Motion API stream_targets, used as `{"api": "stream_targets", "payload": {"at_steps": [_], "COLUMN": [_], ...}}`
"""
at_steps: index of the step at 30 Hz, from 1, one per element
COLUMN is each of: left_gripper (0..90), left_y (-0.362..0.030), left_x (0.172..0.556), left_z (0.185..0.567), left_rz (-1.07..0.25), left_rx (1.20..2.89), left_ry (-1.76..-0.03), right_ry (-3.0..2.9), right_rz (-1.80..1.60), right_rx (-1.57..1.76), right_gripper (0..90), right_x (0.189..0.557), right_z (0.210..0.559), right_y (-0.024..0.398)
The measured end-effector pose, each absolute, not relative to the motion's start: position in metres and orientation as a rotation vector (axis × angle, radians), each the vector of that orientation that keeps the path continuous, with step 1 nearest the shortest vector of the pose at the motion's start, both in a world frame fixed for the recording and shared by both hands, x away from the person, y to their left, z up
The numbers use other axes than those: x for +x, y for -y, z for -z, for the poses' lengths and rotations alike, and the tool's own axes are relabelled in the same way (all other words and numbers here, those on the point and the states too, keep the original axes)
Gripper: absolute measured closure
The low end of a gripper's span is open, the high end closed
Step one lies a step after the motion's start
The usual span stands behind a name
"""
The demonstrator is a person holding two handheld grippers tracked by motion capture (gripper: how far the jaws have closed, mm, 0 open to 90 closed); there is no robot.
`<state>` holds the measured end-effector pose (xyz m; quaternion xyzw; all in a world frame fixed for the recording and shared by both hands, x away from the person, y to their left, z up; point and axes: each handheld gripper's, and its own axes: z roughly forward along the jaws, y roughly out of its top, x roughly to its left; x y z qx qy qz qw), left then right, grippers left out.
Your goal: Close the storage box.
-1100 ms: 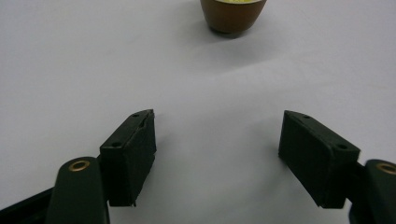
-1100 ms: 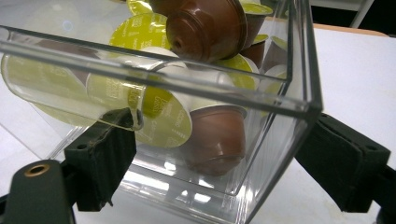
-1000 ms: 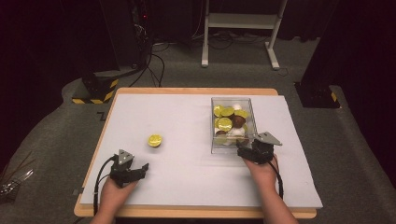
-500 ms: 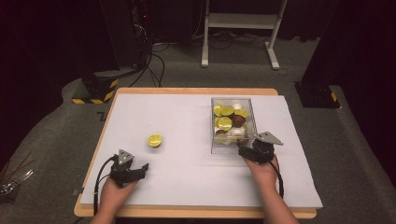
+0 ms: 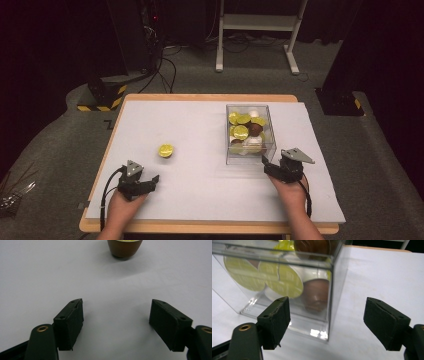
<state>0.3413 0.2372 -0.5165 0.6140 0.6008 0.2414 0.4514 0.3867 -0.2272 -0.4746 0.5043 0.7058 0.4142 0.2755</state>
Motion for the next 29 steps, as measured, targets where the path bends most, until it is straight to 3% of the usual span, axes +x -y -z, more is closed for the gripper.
{"api": "stream_targets", "payload": {"at_steps": [17, 29], "left_gripper": [27.6, 27.7], "left_y": [-0.237, -0.238], "left_x": [0.342, 0.341], "left_z": [0.517, 0.517], "left_rz": [-0.596, -0.6], "left_rx": [1.505, 1.522], "left_ry": [-1.484, -1.48], "right_ry": [-1.93, -2.015], "right_rz": [-0.908, -0.839], "right_rx": [1.454, 1.474], "right_gripper": [24.9, 25.2], "right_x": [0.359, 0.364], "right_z": [0.498, 0.502], "right_y": [0.28, 0.28]}}
